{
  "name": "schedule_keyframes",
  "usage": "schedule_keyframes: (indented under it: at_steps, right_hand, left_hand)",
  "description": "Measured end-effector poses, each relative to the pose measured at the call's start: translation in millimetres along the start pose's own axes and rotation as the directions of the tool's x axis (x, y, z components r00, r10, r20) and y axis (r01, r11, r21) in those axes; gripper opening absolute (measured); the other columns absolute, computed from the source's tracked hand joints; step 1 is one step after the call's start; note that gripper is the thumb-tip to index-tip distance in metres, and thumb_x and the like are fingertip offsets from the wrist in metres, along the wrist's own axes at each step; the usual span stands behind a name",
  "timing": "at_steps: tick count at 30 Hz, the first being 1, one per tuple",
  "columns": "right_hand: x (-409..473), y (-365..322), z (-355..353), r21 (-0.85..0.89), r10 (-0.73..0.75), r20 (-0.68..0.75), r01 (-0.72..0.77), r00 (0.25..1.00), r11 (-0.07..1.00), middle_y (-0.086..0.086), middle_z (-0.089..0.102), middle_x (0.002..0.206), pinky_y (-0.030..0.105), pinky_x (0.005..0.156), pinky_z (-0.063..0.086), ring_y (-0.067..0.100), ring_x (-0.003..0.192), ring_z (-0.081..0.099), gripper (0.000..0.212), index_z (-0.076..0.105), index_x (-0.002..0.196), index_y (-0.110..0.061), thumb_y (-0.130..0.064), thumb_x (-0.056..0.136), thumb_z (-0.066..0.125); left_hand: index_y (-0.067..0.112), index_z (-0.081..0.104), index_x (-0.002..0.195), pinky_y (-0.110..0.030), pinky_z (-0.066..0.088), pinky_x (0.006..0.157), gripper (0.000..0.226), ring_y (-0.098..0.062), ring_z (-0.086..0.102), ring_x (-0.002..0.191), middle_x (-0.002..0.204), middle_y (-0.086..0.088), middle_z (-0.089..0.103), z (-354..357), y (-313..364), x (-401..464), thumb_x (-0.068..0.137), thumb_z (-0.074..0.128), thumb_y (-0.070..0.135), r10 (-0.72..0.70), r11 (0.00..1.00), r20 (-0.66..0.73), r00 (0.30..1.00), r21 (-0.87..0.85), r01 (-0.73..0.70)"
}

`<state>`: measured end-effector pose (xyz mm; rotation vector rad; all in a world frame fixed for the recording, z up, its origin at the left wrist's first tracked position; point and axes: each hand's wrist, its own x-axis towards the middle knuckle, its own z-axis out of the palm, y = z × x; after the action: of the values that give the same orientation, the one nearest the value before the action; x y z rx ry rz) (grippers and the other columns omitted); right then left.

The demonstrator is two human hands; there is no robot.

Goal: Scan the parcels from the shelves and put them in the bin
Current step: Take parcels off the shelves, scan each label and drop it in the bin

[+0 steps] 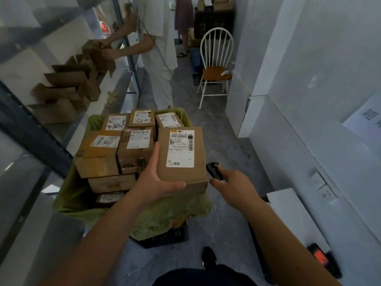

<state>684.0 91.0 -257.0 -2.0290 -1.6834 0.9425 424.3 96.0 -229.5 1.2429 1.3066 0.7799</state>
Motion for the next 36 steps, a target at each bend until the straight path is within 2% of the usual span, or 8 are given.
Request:
schedule_keyframes:
  at_steps: [4,8,10,14,19,26,31,36]
  right_hand:
    - [58,0,-15,-0.033,-0.054,0.075,0.057,0.996,0.998,-0.009,0.069,0.096,0.034,0.064,0.057,0.011,0.075,0.067,0.061,0.048,0.153,-0.037,-0.05,0.096,0.063]
    - [104,-1,-18,-0.049,-0.084,0.14,0.092,0.987,0.995,-0.005,0.071,0.111,0.036,0.073,0.061,0.012,0.079,0.068,0.065,0.044,0.156,-0.038,-0.048,0.095,0.063]
    - [124,-3,-17,-0.055,-0.094,0.179,0.105,0.979,0.993,-0.005,0.07,0.107,0.033,0.068,0.059,0.012,0.077,0.068,0.063,0.045,0.155,-0.04,-0.048,0.095,0.063]
    - [151,1,-9,-0.099,-0.098,0.238,0.124,0.966,0.987,-0.008,0.07,0.087,0.029,0.055,0.051,0.011,0.068,0.067,0.056,0.053,0.148,-0.043,-0.051,0.093,0.062]
    - [163,7,2,-0.172,-0.08,0.339,0.145,0.937,0.974,-0.006,0.068,0.082,0.028,0.054,0.045,0.01,0.068,0.065,0.047,0.065,0.135,-0.037,-0.055,0.091,0.062]
    - [168,12,10,-0.158,-0.071,0.365,0.137,0.928,0.978,-0.005,0.067,0.085,0.029,0.054,0.04,0.01,0.071,0.064,0.048,0.063,0.138,-0.035,-0.053,0.093,0.066]
    - [167,15,12,-0.127,-0.074,0.35,0.125,0.934,0.984,-0.004,0.069,0.083,0.03,0.056,0.047,0.012,0.069,0.066,0.053,0.059,0.143,-0.037,-0.053,0.093,0.065]
    - [163,17,12,-0.119,-0.089,0.341,0.137,0.936,0.984,-0.005,0.067,0.085,0.029,0.055,0.043,0.012,0.07,0.065,0.056,0.055,0.147,-0.038,-0.053,0.094,0.065]
  left_hand:
    - [0.049,-0.012,0.162,-0.024,0.042,0.097,0.152,-0.006,0.035,0.135,0.142,0.034,0.024,5,12,35,0.063,0.101,0.029,-0.02,0.988,-0.062,0.998,0.149,0.029]
    - [0.044,-0.002,0.165,-0.026,0.04,0.101,0.142,-0.004,0.033,0.133,0.139,0.034,0.025,5,17,63,0.067,0.099,0.03,-0.026,0.971,-0.125,0.992,0.233,0.055]
    - [0.045,0.004,0.165,-0.03,0.042,0.105,0.139,-0.006,0.036,0.134,0.139,0.034,0.028,1,18,75,0.065,0.1,0.037,-0.018,0.953,-0.154,0.988,0.295,0.064]
    - [0.056,0.011,0.161,-0.044,0.046,0.112,0.134,-0.016,0.042,0.138,0.156,0.018,0.031,1,18,87,0.06,0.099,0.051,-0.07,0.895,-0.192,0.979,0.421,0.146]
    - [0.06,0.013,0.159,-0.047,0.033,0.123,0.129,-0.024,0.024,0.155,0.174,0.004,-0.002,4,20,94,0.063,0.098,0.047,-0.131,0.812,-0.167,0.977,0.547,0.203]
    - [0.056,0.009,0.161,-0.049,0.027,0.126,0.129,-0.027,0.015,0.159,0.175,0.001,-0.01,13,3,101,0.068,0.096,0.044,-0.1,0.748,-0.229,0.968,0.625,0.224]
    - [0.03,0.014,0.167,-0.047,0.023,0.128,0.112,-0.023,-0.003,0.161,0.174,-0.002,-0.017,26,-3,98,0.082,0.086,0.049,0.01,0.635,-0.293,0.956,0.74,0.22]
    - [0.025,0.006,0.167,-0.046,0.01,0.13,0.105,-0.021,-0.015,0.16,0.175,-0.002,-0.01,35,-4,96,0.09,0.067,0.063,0.075,0.454,-0.25,0.965,0.87,0.19]
